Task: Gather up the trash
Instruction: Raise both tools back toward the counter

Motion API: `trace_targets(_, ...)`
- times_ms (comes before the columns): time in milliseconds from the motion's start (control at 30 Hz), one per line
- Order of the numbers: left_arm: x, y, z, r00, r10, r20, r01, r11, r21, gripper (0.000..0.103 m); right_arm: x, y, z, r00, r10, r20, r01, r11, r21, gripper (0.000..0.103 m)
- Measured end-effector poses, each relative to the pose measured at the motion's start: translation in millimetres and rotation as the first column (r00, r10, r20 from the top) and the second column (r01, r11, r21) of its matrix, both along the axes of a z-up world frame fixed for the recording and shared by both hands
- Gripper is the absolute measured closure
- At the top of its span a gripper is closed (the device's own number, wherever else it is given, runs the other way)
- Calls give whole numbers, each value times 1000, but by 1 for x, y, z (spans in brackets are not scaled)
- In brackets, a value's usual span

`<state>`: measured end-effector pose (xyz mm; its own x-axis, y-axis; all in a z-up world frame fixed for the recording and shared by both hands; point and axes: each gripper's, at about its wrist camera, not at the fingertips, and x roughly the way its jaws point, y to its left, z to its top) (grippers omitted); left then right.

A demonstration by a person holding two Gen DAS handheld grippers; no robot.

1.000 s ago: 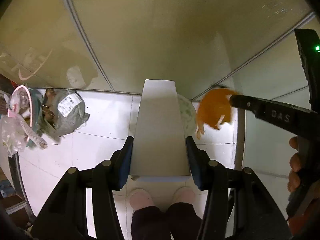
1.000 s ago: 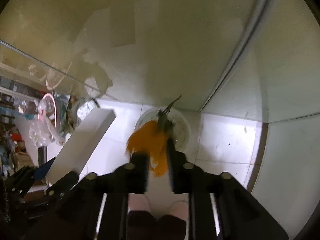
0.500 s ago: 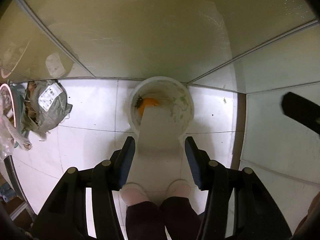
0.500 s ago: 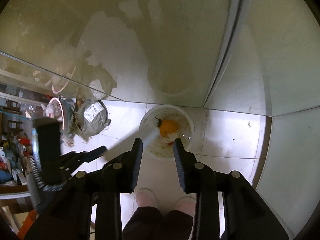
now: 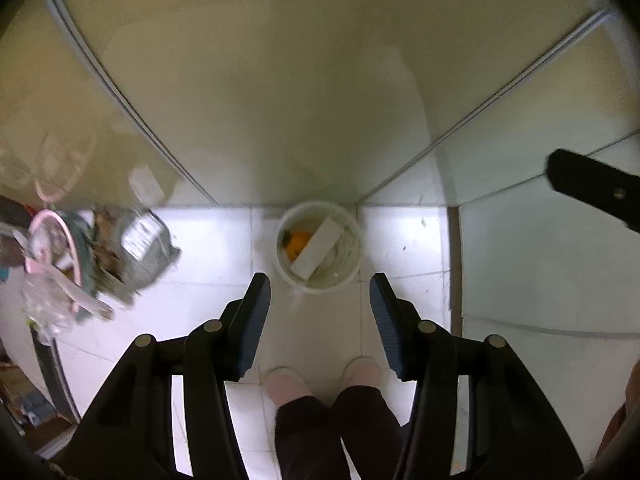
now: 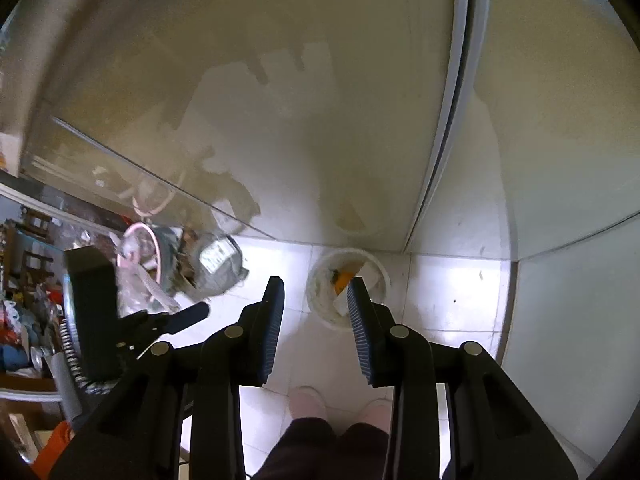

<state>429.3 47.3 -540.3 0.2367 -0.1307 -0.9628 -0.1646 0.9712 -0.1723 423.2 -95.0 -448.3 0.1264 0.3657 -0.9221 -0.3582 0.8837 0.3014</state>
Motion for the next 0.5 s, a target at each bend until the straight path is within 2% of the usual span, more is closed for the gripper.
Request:
trace_targets(33,-2,1,16,1000,1,16,-1,1000,2,52,-1,0,10,1000,-2,10,2,1000,3,73)
trace_targets(67,-5,3,38,999,2,39,-2,1000,3,52,-3,-1,33,1000,-7,31,7,1000,10,73)
trace_targets(167,-14,10,114,992,6,128,-7,1000,15,52,-9,-5,89,996,-26,90,23,999,35,73)
trace_targets(300,-25,18,204,970,17,244,-22,1000,17,52,-20,-13,168,979,-62,196,50,997,65,73)
trace_targets(400,-35,25,268,939,18,345,-28,999,25,52,-30,-17,222,957,-96,272,72,993,94,73)
trace_targets(500,-45,31,330,893,1,449,-23,999,44,52,-44,-23,277,925,-127,357,87,988,125,73)
